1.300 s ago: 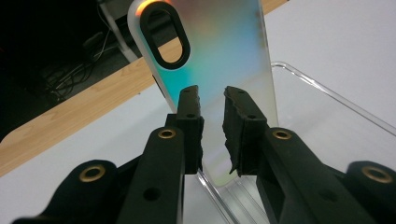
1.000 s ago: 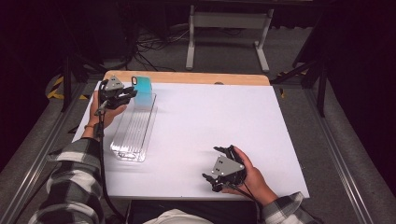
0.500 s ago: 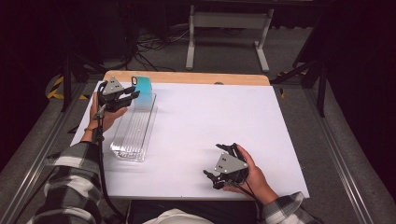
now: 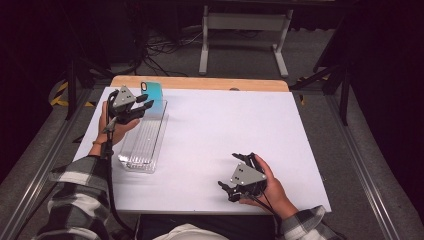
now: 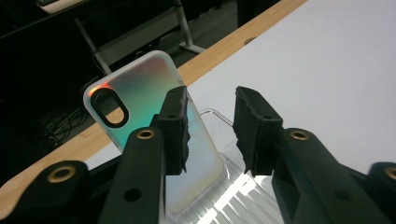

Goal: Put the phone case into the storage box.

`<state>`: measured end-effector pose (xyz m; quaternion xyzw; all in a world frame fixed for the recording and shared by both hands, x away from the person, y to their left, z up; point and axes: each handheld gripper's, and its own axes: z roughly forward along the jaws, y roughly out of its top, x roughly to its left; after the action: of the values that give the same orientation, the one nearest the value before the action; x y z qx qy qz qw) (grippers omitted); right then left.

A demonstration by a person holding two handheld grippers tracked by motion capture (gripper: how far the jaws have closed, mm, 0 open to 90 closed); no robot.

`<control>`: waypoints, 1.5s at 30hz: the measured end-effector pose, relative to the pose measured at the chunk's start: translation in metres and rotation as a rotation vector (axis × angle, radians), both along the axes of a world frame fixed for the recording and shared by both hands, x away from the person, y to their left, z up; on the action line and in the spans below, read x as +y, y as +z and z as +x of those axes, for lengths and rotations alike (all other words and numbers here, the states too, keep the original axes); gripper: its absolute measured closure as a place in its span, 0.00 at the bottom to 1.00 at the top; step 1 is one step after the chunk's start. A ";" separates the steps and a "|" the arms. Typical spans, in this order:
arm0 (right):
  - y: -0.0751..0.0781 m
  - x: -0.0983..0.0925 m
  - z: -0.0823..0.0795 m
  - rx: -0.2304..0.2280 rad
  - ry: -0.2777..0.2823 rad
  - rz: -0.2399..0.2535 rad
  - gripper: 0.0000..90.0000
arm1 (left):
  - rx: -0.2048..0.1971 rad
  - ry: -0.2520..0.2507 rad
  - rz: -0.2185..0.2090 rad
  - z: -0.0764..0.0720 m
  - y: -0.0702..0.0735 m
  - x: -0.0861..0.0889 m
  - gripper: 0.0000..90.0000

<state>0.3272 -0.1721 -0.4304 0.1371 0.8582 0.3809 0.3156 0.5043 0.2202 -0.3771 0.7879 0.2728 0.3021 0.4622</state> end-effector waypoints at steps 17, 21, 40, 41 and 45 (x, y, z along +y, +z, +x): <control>0.004 -0.005 0.002 0.003 -0.007 0.051 0.08 | 0.010 -0.006 -0.042 -0.006 -0.002 0.005 0.41; 0.006 -0.008 0.003 0.002 -0.020 0.081 0.06 | 0.000 -0.004 -0.056 -0.008 -0.002 0.005 0.35; 0.012 -0.015 0.003 -0.047 -0.062 0.146 0.04 | 0.000 -0.016 -0.082 -0.018 -0.005 -0.001 0.10; 0.012 -0.015 0.003 -0.049 -0.063 0.146 0.04 | -0.005 -0.018 -0.083 -0.020 -0.005 -0.002 0.09; 0.014 -0.017 0.002 -0.062 -0.069 0.153 0.04 | -0.015 -0.032 -0.098 -0.027 -0.004 -0.005 0.07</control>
<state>0.3295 -0.1888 -0.4165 0.1784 0.8112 0.4384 0.3435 0.4773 0.2150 -0.3812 0.7663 0.2711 0.2869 0.5069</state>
